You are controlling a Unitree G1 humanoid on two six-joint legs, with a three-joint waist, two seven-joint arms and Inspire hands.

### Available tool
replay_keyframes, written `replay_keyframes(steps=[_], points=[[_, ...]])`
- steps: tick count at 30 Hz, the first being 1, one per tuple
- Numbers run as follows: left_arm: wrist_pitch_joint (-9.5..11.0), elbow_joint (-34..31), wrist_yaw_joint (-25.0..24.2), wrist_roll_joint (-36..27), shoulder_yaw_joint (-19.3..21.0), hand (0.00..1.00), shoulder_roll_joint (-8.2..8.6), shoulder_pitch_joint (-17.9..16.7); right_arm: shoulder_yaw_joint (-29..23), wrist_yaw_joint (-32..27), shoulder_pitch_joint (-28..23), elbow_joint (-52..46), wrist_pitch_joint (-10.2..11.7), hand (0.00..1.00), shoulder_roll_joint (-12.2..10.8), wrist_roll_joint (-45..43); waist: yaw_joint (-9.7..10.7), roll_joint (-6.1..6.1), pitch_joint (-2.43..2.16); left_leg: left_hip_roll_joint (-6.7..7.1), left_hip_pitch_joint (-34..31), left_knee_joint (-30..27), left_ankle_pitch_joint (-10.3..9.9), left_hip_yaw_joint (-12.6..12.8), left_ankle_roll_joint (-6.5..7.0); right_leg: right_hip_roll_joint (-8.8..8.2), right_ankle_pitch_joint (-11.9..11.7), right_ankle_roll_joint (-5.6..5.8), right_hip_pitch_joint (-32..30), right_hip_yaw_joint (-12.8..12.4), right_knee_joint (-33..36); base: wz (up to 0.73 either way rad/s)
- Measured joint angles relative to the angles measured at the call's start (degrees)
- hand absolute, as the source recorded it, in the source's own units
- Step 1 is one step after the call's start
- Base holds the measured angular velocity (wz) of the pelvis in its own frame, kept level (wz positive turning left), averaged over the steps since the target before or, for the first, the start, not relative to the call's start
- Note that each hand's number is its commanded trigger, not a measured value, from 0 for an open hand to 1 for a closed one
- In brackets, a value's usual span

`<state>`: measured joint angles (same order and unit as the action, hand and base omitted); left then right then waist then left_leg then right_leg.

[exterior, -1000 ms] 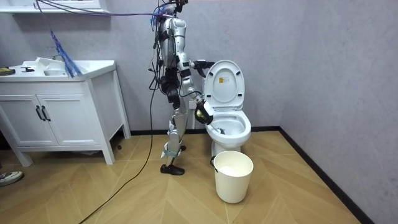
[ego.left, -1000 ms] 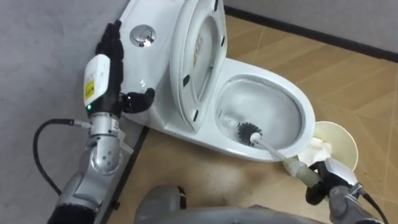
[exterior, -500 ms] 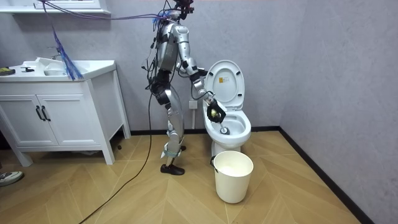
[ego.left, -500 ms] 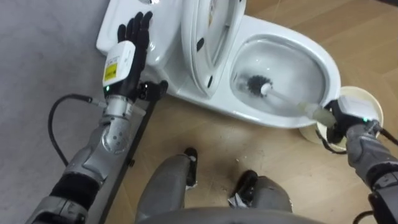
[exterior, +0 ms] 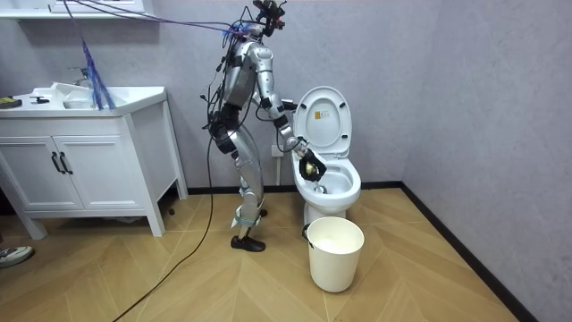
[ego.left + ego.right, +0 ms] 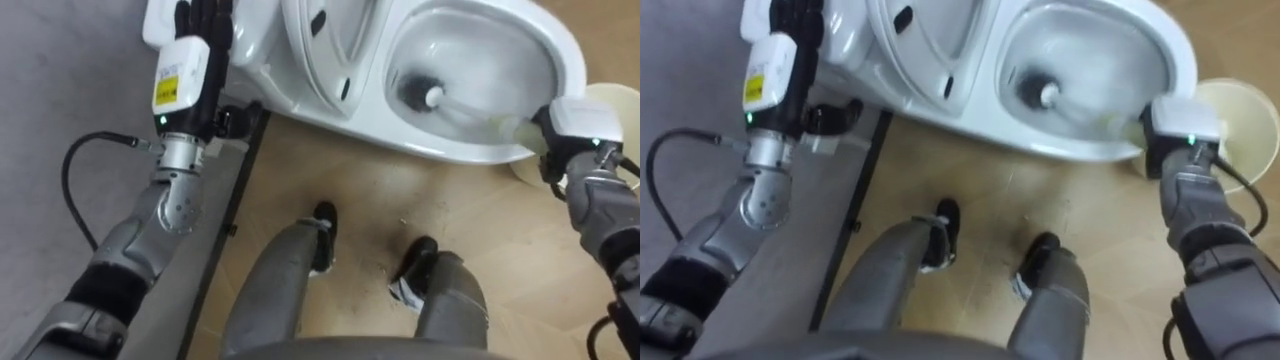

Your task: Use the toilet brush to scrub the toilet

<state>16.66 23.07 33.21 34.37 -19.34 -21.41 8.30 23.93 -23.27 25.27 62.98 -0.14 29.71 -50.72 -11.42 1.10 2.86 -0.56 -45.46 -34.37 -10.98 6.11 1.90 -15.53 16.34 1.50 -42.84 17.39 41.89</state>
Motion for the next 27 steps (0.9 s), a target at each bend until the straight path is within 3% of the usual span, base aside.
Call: replay_keyframes(steps=[8, 13, 20, 24, 27], points=[[-0.18, -0.61, 2.53, 1.49, -0.65, 0.00, -0.90, 0.21, 2.98, -0.05, 0.30, -4.96, -4.03, 1.00, 0.97, -3.34, -0.14, 0.01, -0.03, -0.36, -1.93, -1.10, -0.05, -0.05, 0.03, 0.52, 0.26, -0.14, -1.26, -0.07, -0.47, 0.00], [-2.61, -0.53, 4.93, 1.38, -3.10, 0.00, -2.11, 0.01, 4.65, 1.00, -2.44, -11.31, -7.55, 1.00, 0.78, -3.84, -0.19, 0.59, -0.36, -1.08, -1.94, -1.22, -0.03, -0.10, -0.26, 1.37, 0.16, -0.35, -0.84, 0.41, -1.16, 0.00], [-4.32, 0.14, 6.31, 0.95, -4.69, 0.00, -2.29, 0.05, 6.42, 0.90, -2.75, -12.62, -8.93, 1.00, 0.38, -3.25, -0.90, 1.85, -0.50, -2.07, -1.76, -1.27, -0.31, -0.25, -0.74, 2.58, 0.02, -0.59, -0.26, 0.38, -1.97, -0.04], [-5.60, -0.31, 6.42, 0.86, -5.69, 0.00, -2.32, 0.00, 6.29, 0.52, -2.68, -11.14, -9.14, 1.00, 0.75, 7.73, -1.65, 2.03, -0.45, -2.03, -1.48, -0.72, -0.42, 0.01, -0.88, 2.49, 0.16, -0.74, -0.39, -0.03, -1.82, -0.03], [-7.14, -2.24, 6.95, 0.55, -5.79, 0.00, -2.51, -0.32, 5.79, -0.39, -1.47, -9.50, -8.24, 1.00, 0.91, 21.55, -1.27, 1.71, -0.26, -1.61, -2.44, -0.77, -0.39, 0.68, -0.85, 1.48, 0.57, -0.92, -2.18, -0.38, -0.28, 0.01]])
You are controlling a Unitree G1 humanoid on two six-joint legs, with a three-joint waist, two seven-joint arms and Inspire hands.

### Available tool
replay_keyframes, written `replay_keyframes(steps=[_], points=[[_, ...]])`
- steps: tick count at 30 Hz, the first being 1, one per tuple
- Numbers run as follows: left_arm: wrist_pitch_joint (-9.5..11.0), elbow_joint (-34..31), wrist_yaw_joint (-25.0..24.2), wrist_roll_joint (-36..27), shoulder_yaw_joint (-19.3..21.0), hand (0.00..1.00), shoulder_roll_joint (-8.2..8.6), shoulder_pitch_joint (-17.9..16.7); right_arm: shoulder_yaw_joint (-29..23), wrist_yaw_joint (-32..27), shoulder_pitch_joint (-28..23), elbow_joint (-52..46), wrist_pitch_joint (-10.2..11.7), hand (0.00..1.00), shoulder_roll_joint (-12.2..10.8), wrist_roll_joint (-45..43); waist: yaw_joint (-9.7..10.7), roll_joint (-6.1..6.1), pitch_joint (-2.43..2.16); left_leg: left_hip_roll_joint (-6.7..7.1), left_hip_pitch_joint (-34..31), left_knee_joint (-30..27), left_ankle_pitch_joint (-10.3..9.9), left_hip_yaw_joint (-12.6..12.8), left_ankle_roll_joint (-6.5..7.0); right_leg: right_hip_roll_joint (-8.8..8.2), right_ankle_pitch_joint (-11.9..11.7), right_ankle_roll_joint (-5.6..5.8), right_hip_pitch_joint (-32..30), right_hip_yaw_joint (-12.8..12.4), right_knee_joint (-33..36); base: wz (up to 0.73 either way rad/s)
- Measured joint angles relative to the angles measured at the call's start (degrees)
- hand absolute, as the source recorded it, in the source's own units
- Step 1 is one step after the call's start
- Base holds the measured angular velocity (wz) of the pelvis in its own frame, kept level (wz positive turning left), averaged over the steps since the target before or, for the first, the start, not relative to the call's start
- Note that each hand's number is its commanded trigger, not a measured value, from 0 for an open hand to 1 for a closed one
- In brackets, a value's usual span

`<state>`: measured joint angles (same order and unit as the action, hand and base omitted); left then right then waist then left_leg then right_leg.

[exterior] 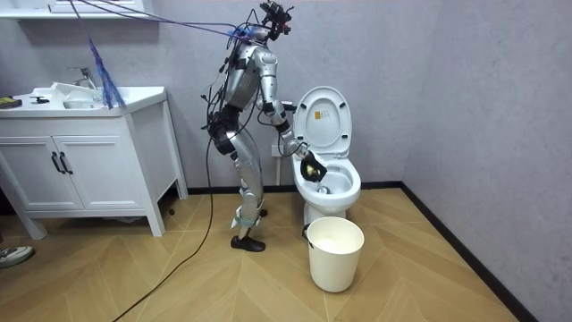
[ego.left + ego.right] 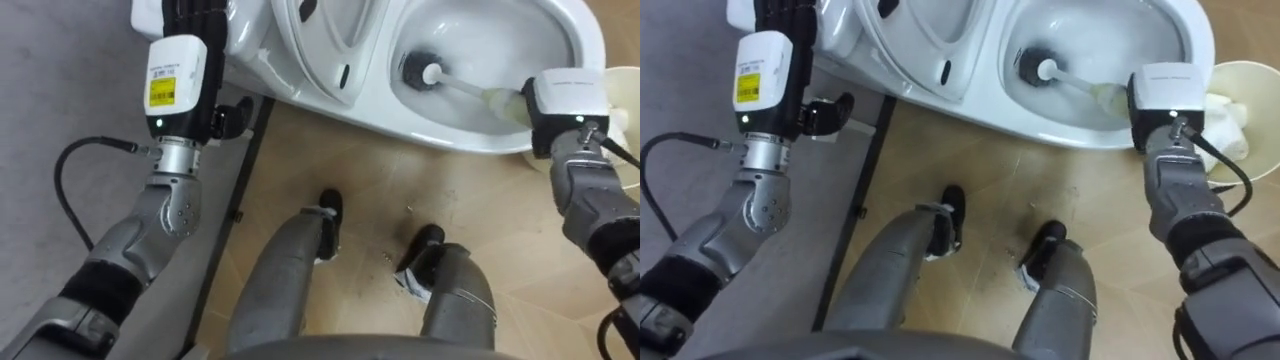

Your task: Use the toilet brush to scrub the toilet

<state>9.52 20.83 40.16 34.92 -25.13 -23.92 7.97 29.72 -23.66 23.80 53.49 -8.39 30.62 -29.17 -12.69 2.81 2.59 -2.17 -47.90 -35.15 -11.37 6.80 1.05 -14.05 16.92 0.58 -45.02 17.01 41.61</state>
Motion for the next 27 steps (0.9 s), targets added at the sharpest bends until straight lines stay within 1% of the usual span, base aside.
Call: replay_keyframes(steps=[1, 2, 3, 4, 5, 6, 7, 8, 9, 11, 13, 16, 18, 19, 20, 21, 23, 24, 26, 27], points=[[-0.79, -1.19, 0.03, -0.38, 0.02, 0.00, 0.07, -0.26, -0.86, -0.10, 0.83, 1.42, 0.69, 1.00, -0.11, 5.08, 0.10, -0.29, 0.18, 0.21, -0.53, -0.40, 0.00, 0.22, 0.01, -0.18, 0.32, 0.07, -0.98, -0.85, 0.92, 0.00], [-1.03, -1.68, 0.09, -0.61, 0.11, 0.00, 0.09, -0.26, -1.31, -0.17, 1.37, 2.15, 1.14, 1.00, -0.13, 7.61, 0.21, -0.63, 0.40, 0.40, -0.64, -0.66, 0.04, 0.46, 0.05, -0.49, 0.53, 0.02, -1.47, -1.11, 1.39, 0.08], [-1.59, -2.13, 0.59, -0.68, 0.24, 0.00, 0.11, -0.34, -2.36, -0.37, 2.21, 2.98, 1.41, 1.00, -0.10, 11.73, 1.04, -0.97, 0.62, 0.96, -1.03, -0.72, 0.26, 0.70, 0.22, -1.44, 0.98, -0.03, -2.30, -1.21, 2.57, 0.17], [-1.99, -2.66, 0.87, -0.68, 0.41, 0.00, 0.09, -0.62, -3.20, -1.31, 2.29, 3.09, 1.65, 1.00, -0.06, 14.95, 1.52, -1.16, 0.73, 1.32, -1.36, -0.84, 0.39, 0.89, 0.36, -1.95, 1.37, 0.14, -2.98, -1.56, 3.27, 0.17], [-2.14, -2.95, 0.95, -0.66, 0.51, 0.00, 0.10, -0.75, -4.00, -1.73, 2.30, 3.11, 2.01, 1.00, -0.11, 16.93, 1.61, -1.21, 0.76, 1.44, -1.50, -0.96, 0.40, 0.92, 0.37, -2.05, 1.44, 0.14, -3.24, -1.74, 3.40, 0.09], [-2.65, -3.55, 1.01, -0.59, 0.76, 0.00, 0.12, -0.98, -5.44, -2.33, 2.39, 3.11, 2.55, 1.00, -0.10, 20.27, 2.13, -1.45, 0.86, 1.68, -1.78, -1.14, 0.45, 1.24, 0.46, -2.40, 1.52, 0.18, -3.91, -2.14, 4.03, 0.00], [-3.22, -4.28, 1.06, -0.49, 1.20, 0.00, 0.43, -1.35, -6.88, -3.02, 2.52, 3.13, 2.69, 1.00, -0.11, 22.73, 2.58, -1.81, 1.04, 1.85, -2.29, -1.62, 0.53, 1.70, 0.60, -2.76, 1.71, 0.25, -4.63, -2.58, 4.63, 0.00], [-3.29, -4.30, 1.24, -0.39, 1.43, 0.00, 0.66, -1.38, -7.75, -3.48, 2.56, 3.13, 2.74, 1.00, -0.19, 23.53, 2.71, -1.99, 1.11, 1.85, -2.53, -1.78, 0.53, 1.97, 0.63, -2.86, 1.71, 0.25, -5.00, -2.79, 4.82, 0.00], [-3.71, -4.30, 1.78, -0.28, 1.72, 0.00, 0.90, -1.58, -9.92, -4.69, 2.97, 3.36, 2.89, 1.00, -0.75, 24.40, 3.05, -1.68, 0.91, 1.86, -2.84, -2.28, 0.53, 2.12, 0.64, -2.95, 1.70, 0.25, -5.36, -3.03, 5.13, -0.05], [-4.55, -4.22, 1.89, -0.08, 2.00, 0.00, 1.32, -1.64, -11.04, -5.80, 3.29, 4.31, 2.94, 1.00, -1.12, 23.81, 3.91, -1.68, 0.80, 1.93, -2.72, -2.58, 0.56, 2.11, 0.69, -3.10, 1.70, 0.26, -5.17, -2.88, 5.35, 0.00], [-5.76, -3.81, 1.94, 1.08, 2.57, 0.00, 1.46, -1.77, -11.21, -6.55, 3.35, 4.34, 2.93, 1.00, -1.97, 20.47, 4.48, -2.23, 0.70, 1.92, -2.19, -2.44, 0.62, 2.05, 0.80, -2.92, 1.63, 0.18, -4.82, -2.89, 5.35, -0.02], [-6.30, -2.98, 1.89, 1.09, 1.81, 0.00, 1.49, -1.77, -10.73, -7.55, 3.42, 4.27, 2.66, 1.00, -2.78, 15.26, 4.55, -2.18, 0.67, 1.85, -1.37, -2.46, 0.64, 1.94, 0.82, -2.78, 1.57, 0.19, -3.77, -2.75, 5.18, 0.00], [-6.85, -2.34, 1.88, 1.16, 1.30, 0.00, 1.63, -1.78, -10.71, -7.60, 3.41, 4.02, 2.53, 1.00, -3.89, 10.73, 4.54, -2.11, 0.63, 1.71, -0.66, -2.46, 0.63, 1.94, 0.82, -2.64, 1.56, 0.20, -3.02, -2.66, 4.98, -0.02], [-7.00, -1.86, 1.88, 1.23, 1.22, 0.00, 2.14, -1.78, -10.45, -7.65, 3.41, 3.76, 2.52, 1.00, -4.54, 8.03, 4.22, -2.04, 0.59, 1.60, -0.19, -2.24, 0.62, 1.91, 0.82, -2.42, 1.53, 0.23, -2.62, -2.78, 4.75, -0.05], [-7.07, -1.74, 1.79, 1.23, 1.18, 0.00, 2.41, -1.78, -10.01, -7.68, 3.40, 3.65, 2.51, 1.00, -4.66, 6.91, 3.97, -1.93, 0.53, 1.51, -0.02, -2.08, 0.61, 1.92, 0.82, -2.29, 1.46, 0.22, -2.44, -2.76, 4.56, -0.10], [-7.21, -1.75, 1.40, 1.23, 1.15, 0.00, 2.71, -1.93, -9.08, -7.69, 3.18, 3.63, 2.41, 1.00, -4.79, 4.11, 3.17, -1.60, 0.42, 1.01, 0.28, -1.77, 0.61, 1.92, 0.80, -1.67, 1.09, 0.14, -1.89, -2.52, 3.73, -0.10], [-7.02, -1.88, 0.86, 1.28, 0.82, 0.00, 2.69, -3.34, -6.52, -7.61, 2.72, 3.54, 1.42, 1.00, -4.71, -2.03, 2.37, -1.11, 0.14, 0.72, 0.95, -0.73, 0.63, 1.75, 0.72, -1.64, 0.81, -0.24, -0.86, -1.36, 2.78, -0.04], [-7.00, -1.81, 0.82, 1.28, 0.66, 0.00, 2.69, -3.51, -5.78, -7.52, 2.57, 3.53, 1.18, 1.00, -4.61, -3.08, 2.23, -1.04, 0.10, 0.72, 1.19, -0.53, 0.67, 1.71, 0.66, -1.61, 0.79, -0.26, -0.58, -1.25, 2.62, 0.05], [-7.01, -1.57, 0.43, 1.05, -0.12, 0.00, 2.61, -3.96, -3.45, -6.78, 1.76, 3.53, 0.45, 1.00, -4.73, -7.56, 1.65, -0.14, -0.43, 0.28, 1.49, -0.40, 0.65, 1.06, 0.50, -0.58, 0.56, -0.12, 0.54, -0.97, 1.42, 0.02], [-7.01, -1.57, 0.39, 0.91, -0.29, 0.00, 2.56, -3.98, -2.61, -6.49, 1.77, 3.50, 0.10, 1.00, -4.75, -8.35, 1.45, 0.07, -0.46, 0.05, 1.54, -0.40, 0.62, 1.01, 0.44, -0.42, 0.43, -0.26, 0.77, -0.65, 1.05, -0.05]])
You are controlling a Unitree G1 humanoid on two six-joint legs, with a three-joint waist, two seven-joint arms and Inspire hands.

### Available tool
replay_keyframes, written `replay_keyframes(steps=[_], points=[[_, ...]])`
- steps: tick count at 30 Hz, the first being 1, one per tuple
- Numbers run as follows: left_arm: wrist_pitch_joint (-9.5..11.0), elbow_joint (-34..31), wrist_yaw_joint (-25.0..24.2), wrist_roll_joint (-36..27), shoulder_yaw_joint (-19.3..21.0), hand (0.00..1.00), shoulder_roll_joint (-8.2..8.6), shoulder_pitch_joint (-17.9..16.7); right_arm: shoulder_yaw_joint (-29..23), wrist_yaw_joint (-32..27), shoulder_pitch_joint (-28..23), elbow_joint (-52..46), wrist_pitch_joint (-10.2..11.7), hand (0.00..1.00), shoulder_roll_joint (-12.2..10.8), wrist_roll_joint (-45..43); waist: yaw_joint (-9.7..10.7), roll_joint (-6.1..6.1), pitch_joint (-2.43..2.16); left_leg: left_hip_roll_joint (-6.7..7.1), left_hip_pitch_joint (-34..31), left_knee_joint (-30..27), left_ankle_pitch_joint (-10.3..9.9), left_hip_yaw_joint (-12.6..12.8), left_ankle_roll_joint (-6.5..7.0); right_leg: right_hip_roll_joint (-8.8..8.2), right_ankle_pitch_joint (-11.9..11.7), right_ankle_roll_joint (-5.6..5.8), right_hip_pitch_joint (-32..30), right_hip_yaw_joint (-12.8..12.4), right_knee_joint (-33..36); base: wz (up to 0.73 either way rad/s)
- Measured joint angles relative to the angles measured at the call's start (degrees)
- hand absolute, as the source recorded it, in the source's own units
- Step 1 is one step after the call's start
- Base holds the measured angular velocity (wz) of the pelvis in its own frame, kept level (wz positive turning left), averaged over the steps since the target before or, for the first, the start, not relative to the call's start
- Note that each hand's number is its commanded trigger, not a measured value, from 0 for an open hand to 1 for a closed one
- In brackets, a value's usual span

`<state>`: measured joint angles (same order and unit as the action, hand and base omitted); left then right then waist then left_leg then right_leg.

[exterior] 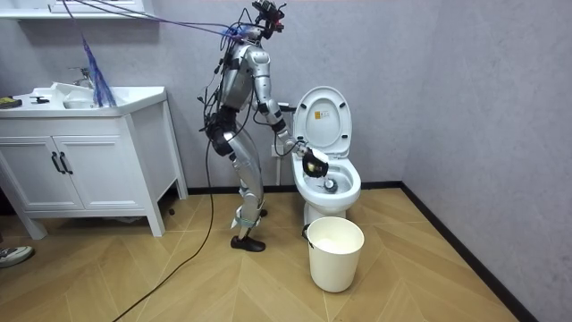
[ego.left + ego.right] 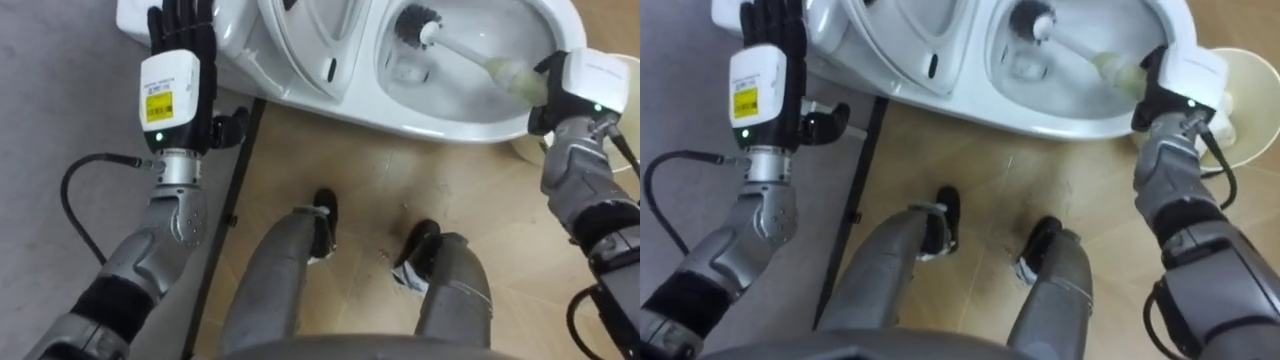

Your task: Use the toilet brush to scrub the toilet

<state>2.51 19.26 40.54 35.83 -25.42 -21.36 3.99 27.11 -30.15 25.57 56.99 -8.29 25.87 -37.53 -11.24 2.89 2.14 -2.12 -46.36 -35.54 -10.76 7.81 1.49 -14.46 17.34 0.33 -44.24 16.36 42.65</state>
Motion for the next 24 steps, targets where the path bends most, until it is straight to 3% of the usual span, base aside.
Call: replay_keyframes(steps=[2, 6, 11, 16, 21, 24], points=[[0.01, -0.16, -0.06, -0.34, -0.44, 0.00, 0.07, -0.05, 2.98, 2.04, -0.44, -2.00, -1.60, 1.00, 0.31, -1.83, -0.50, 0.46, 0.00, -0.44, 0.04, 0.23, 0.07, -0.39, -0.35, 0.61, -0.35, -0.25, 0.42, 0.52, -0.95, -0.03], [0.68, 0.05, -0.34, -0.45, -0.62, 0.00, 0.05, -0.04, 4.80, 5.19, -2.59, -4.24, -2.80, 1.00, 1.58, -6.05, -1.10, 0.66, 0.03, -0.41, 0.54, 0.53, 0.25, -0.91, -0.65, 0.78, -0.27, -0.34, 1.18, 0.93, -1.32, 0.05], [3.32, 0.50, -0.29, -1.85, -0.62, 0.00, -0.16, -0.82, 5.00, 7.99, -4.40, -8.08, -4.58, 1.00, 1.64, -10.21, -1.25, 0.58, 0.08, -0.51, 1.33, 2.08, 0.38, -0.76, -0.84, 1.04, -0.29, -0.36, 2.05, 1.27, -2.59, 0.00], [7.05, 0.44, 1.94, -6.41, -1.16, 0.00, -2.12, -2.63, 4.97, 10.89, -7.60, -14.75, -6.30, 1.00, 1.86, -12.31, -0.18, 0.57, 0.05, -1.65, 2.06, 2.56, 0.33, -1.14, -1.13, 2.68, -0.88, -0.37, 4.17, 2.46, -5.65, 0.00], [7.24, 0.88, 2.56, -6.94, -1.25, 0.00, -2.15, -2.37, 5.02, 11.88, -6.81, -14.79, -6.64, 1.00, 2.22, -12.65, -0.32, 0.59, 0.03, -2.11, 1.95, 2.38, 0.47, -1.13, -1.38, 3.08, -0.91, -0.59, 4.45, 2.59, -5.80, 0.01], [7.19, 0.91, 2.48, -7.01, -1.62, 0.00, -2.67, -1.80, 6.07, 11.10, -4.84, -12.51, -5.45, 1.00, 3.75, -10.59, -0.48, 0.40, 0.16, -2.14, 1.63, 1.63, 0.47, -1.08, -1.38, 2.80, -0.76, -0.77, 4.22, 2.73, -4.87, 0.01]])
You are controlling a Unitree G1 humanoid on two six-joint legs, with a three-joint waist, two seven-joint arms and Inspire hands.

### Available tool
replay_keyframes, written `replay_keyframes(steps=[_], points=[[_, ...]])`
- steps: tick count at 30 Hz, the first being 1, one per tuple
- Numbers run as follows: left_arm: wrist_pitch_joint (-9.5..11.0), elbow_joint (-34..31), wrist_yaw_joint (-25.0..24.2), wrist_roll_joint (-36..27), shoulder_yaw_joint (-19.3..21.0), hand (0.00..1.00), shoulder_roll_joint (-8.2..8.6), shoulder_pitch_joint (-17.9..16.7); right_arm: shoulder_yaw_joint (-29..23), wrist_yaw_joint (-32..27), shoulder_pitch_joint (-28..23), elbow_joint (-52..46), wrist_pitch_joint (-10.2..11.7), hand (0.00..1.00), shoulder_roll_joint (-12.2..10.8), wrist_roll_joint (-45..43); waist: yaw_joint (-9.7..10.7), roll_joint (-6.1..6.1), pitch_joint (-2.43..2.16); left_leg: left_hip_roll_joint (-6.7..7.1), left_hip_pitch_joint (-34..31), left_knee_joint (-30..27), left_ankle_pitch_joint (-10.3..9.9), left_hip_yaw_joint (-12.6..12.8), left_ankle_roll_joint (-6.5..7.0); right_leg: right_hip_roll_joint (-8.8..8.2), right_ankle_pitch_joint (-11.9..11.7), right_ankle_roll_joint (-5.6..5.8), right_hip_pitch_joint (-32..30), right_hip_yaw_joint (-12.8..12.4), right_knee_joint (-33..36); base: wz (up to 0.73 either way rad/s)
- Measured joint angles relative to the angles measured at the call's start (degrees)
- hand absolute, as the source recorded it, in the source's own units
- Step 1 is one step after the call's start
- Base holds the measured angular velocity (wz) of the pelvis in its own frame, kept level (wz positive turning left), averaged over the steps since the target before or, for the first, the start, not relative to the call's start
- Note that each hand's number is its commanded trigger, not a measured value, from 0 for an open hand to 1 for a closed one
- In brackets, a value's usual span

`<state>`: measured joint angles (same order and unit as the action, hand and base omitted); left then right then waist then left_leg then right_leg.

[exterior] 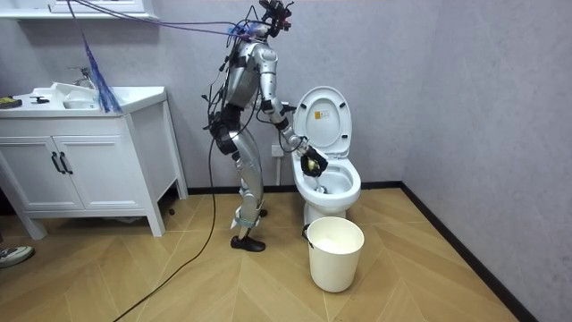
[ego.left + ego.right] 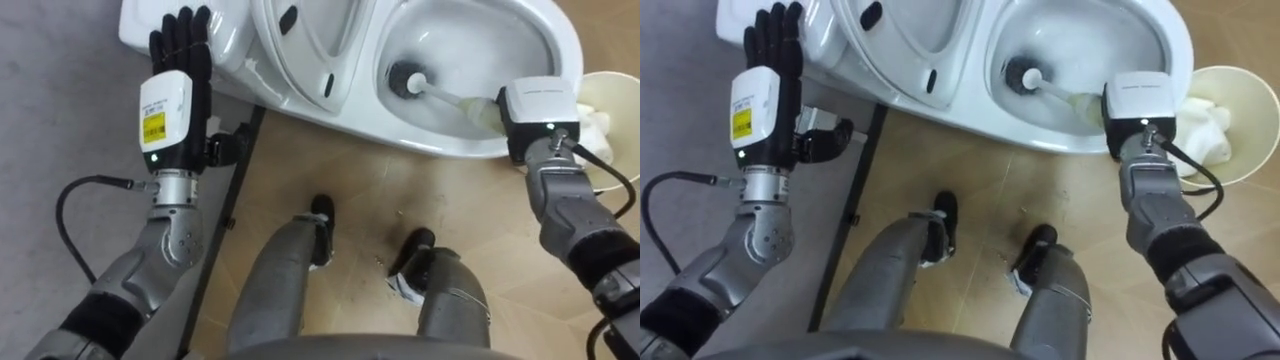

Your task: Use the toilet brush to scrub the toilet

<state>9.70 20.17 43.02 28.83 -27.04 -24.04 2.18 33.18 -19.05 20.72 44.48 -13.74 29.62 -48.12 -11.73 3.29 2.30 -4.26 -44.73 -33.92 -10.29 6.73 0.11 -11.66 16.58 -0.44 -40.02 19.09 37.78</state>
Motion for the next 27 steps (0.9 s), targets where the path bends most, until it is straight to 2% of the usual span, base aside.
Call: replay_keyframes(steps=[3, 4, 8, 11, 16, 21, 25, 27], points=[[-0.30, -1.08, -0.01, 0.01, 0.04, 0.00, -0.42, 0.55, -1.33, -1.03, 1.96, 3.14, 2.43, 1.00, 0.03, 6.71, 0.25, -1.15, 0.71, 0.25, -0.46, -0.25, 0.01, 0.87, 0.03, -0.80, 0.56, -0.05, -1.34, -0.62, 1.29, 0.01], [-0.60, -1.88, 0.13, 0.07, 0.26, 0.00, -0.74, 0.53, -2.57, -1.46, 2.32, 3.87, 3.59, 1.00, -0.19, 9.22, 0.37, -1.93, 0.99, 0.72, -0.81, -0.59, 0.02, 1.06, 0.06, -1.39, 1.00, -0.06, -2.36, -1.24, 2.61, 0.04], [-1.19, -2.24, 0.15, 2.24, 2.48, 0.00, -0.90, 0.14, -10.28, -3.33, 4.12, 3.89, 6.76, 1.00, -0.15, 9.83, 1.41, -2.77, 1.00, 1.43, -2.38, -1.69, 0.09, 1.73, 0.20, -2.26, 1.50, 0.07, -5.34, -3.09, 5.45, -0.03], [-1.23, -2.25, 0.10, 2.26, 3.84, 0.00, -0.63, -0.57, -12.15, -5.31, 4.34, 1.71, 7.00, 1.00, -0.19, 7.62, 2.11, -3.45, 0.97, 1.50, -2.15, -1.66, 0.13, 2.25, 0.27, -2.44, 1.49, -0.05, -5.86, -3.76, 6.07, -0.09], [-2.63, -3.49, 0.27, 2.70, 5.59, 0.00, -0.35, -2.46, -13.15, -5.37, 1.93, -8.69, 6.03, 1.00, -0.13, 0.04, 3.90, -3.81, 0.79, 0.88, -2.46, -2.52, 0.13, 2.60, 0.28, -1.94, 1.22, -0.37, -6.06, -3.99, 6.13, -0.06], [-4.46, -3.81, -0.17, 2.59, 5.70, 0.00, -0.22, -3.42, -13.00, -1.79, -3.77, -21.32, 2.87, 1.00, -0.22, -4.08, 3.78, -3.69, -0.32, 0.51, -1.98, -1.95, 0.12, 2.63, 0.23, -1.31, 0.97, -0.67, -5.96, -4.15, 5.93, -0.06], [-5.24, -4.28, -1.95, 2.20, 6.09, 0.00, 0.35, -6.01, -10.68, 2.38, -5.26, -25.80, -0.19, 1.00, -1.43, -6.67, 3.38, -3.00, -0.78, -0.37, -0.48, -1.29, 0.25, 2.54, -0.29, -0.58, 0.36, -1.30, -4.17, -3.18, 4.68, -0.07], [-5.49, -4.22, -2.52, 2.20, 6.02, 0.00, 0.49, -6.51, -10.05, 4.94, -6.12, -27.89, -0.70, 1.00, -1.06, -8.25, 2.92, -2.55, -1.06, -0.90, -0.37, -1.25, 0.24, 2.56, -0.38, -0.09, 0.21, -1.53, -3.80, -3.05, 4.33, -0.08]])
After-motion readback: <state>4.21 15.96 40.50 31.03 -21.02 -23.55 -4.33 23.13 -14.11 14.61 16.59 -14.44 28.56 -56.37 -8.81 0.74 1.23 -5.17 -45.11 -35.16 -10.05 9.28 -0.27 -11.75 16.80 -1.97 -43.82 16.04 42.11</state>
